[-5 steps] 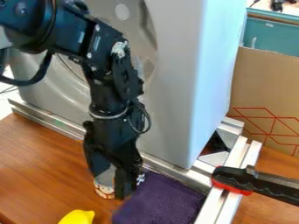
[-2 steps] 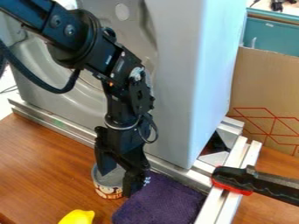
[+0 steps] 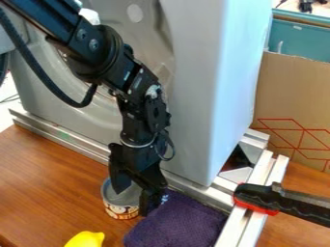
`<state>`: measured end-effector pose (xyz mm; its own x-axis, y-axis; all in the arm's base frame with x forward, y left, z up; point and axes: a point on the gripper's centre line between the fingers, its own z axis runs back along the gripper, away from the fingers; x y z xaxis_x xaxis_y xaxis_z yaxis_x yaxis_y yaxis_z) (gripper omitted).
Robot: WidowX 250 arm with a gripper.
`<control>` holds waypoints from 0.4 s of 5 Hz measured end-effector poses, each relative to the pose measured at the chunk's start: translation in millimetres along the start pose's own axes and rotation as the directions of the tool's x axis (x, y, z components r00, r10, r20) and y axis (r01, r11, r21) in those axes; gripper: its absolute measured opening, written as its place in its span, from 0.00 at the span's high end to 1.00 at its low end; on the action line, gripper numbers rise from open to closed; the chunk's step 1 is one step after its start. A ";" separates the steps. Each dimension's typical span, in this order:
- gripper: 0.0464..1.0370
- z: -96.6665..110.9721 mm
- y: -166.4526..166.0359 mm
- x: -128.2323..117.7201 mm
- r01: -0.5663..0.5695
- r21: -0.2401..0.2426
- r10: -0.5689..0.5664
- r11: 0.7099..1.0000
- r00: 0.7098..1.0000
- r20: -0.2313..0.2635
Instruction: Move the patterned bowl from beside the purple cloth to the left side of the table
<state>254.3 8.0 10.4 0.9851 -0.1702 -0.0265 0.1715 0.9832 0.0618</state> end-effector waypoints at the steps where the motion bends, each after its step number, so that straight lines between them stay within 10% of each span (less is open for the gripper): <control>1: 0.04 -5.1 3.5 1.3 -0.014 0.020 0.014 1.000 1.000 -0.018; 2: 0.04 -10.3 12.8 -1.6 -0.040 0.031 0.041 0.999 0.999 -0.033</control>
<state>254.8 21.5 1.0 0.9903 -0.1271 -0.0568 0.1320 0.9868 0.0934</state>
